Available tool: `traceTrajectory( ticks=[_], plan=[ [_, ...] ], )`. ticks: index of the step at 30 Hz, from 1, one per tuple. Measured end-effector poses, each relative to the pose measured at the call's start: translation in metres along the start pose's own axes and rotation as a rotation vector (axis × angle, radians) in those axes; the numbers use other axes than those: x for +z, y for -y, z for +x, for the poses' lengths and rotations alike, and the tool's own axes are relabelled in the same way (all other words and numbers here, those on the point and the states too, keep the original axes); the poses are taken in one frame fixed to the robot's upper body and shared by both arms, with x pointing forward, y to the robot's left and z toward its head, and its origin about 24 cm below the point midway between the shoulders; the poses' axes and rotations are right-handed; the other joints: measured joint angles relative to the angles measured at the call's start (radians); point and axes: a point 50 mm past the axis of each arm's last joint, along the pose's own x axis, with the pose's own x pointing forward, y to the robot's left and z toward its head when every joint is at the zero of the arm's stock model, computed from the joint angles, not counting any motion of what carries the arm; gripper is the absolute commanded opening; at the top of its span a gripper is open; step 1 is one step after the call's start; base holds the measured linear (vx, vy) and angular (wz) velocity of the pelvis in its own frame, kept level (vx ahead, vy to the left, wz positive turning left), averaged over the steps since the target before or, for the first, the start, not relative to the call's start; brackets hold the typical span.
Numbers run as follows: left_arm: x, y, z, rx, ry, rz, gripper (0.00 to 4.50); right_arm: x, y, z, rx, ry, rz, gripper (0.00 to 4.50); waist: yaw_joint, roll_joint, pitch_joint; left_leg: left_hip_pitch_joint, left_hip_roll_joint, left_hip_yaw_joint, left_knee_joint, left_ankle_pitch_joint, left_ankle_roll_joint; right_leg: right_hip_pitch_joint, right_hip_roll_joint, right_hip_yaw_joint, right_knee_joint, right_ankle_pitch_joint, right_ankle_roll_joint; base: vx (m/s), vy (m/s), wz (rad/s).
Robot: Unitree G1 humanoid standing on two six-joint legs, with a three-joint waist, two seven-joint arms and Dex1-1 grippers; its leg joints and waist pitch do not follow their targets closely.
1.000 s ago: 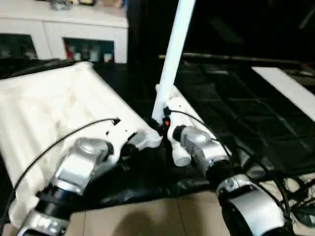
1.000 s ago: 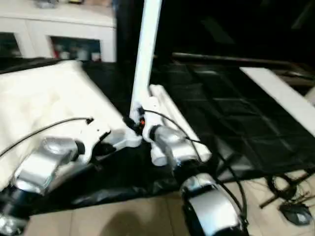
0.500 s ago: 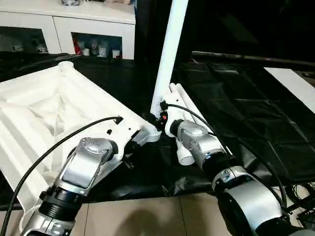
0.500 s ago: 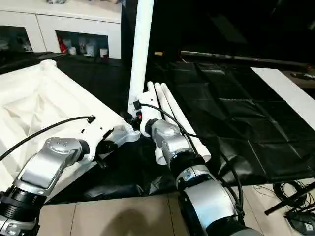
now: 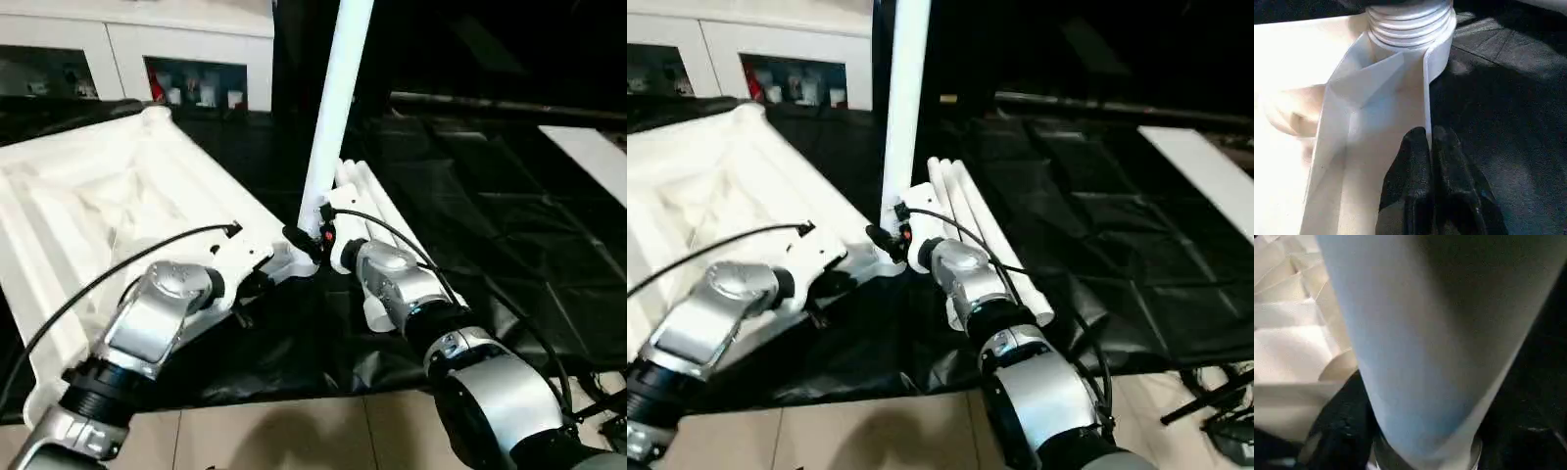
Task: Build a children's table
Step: Insert table leg to table base
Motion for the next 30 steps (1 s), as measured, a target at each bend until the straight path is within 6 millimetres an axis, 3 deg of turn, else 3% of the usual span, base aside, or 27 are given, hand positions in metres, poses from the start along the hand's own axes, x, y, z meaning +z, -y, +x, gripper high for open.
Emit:
traceTrajectory(
  ticks=[2, 7, 13, 19, 21, 28, 30],
  plan=[
    [0.002, -0.002, 0.001, -0.013, 0.014, 0.010, 0.00, 0.002, 0.003, -0.003, 0.026, 0.003, -0.008, 3.25, 0.001, 0.001, 0.001, -0.004, 0.000, 0.000, 0.001, 0.002, 0.002, 0.000, 0.000, 0.000, -0.003, 0.000, 0.000, 0.000, 0.000, 0.00],
    [0.006, -0.012, 0.001, -0.015, 0.051, 0.033, 0.00, -0.006, 0.017, -0.020, 0.094, -0.014, -0.023, 3.75, 0.002, 0.022, 0.014, -0.012, 0.000, 0.002, 0.003, 0.008, 0.012, -0.008, -0.001, 0.001, -0.004, 0.004, 0.004, 0.000, 0.000, 0.00],
    [0.005, -0.021, 0.004, -0.008, 0.081, 0.044, 0.00, -0.003, 0.024, -0.048, 0.146, 0.044, -0.068, 3.80, -0.002, 0.034, 0.022, -0.012, 0.000, 0.002, 0.003, 0.008, 0.013, -0.008, 0.000, 0.001, -0.004, 0.004, 0.005, 0.000, 0.000, 0.00],
    [0.005, -0.025, 0.012, 0.049, 0.124, 0.020, 0.00, 0.023, 0.029, -0.080, 0.003, 0.215, -0.113, 3.80, -0.001, 0.050, 0.027, -0.010, 0.000, 0.002, 0.003, 0.008, 0.011, -0.007, 0.000, 0.002, -0.004, 0.005, 0.005, 0.000, 0.000, 0.00],
    [0.004, -0.028, 0.012, 0.081, 0.130, 0.008, 0.00, 0.030, 0.032, -0.088, -0.058, 0.255, -0.116, 3.80, -0.005, 0.050, 0.028, -0.012, 0.000, 0.002, 0.003, 0.008, 0.011, -0.007, 0.000, 0.002, -0.004, 0.007, 0.004, 0.000, 0.000, 0.00],
    [0.003, -0.031, 0.015, 0.152, 0.153, -0.013, 0.00, 0.019, 0.043, -0.110, -0.248, 0.260, -0.044, 3.80, -0.008, 0.051, 0.029, -0.012, 0.000, 0.004, 0.003, 0.009, 0.013, -0.008, 0.001, 0.004, -0.004, 0.007, 0.004, 0.000, 0.000, 0.00],
    [0.006, -0.031, 0.015, 0.153, 0.158, -0.014, 0.00, 0.017, 0.043, -0.111, -0.251, 0.253, -0.046, 3.80, -0.019, 0.057, 0.027, -0.033, -0.006, -0.025, 0.009, 0.012, 0.021, -0.006, -0.003, -0.022, -0.010, 0.007, 0.005, 0.004, -0.005, 0.09]
  ],
)
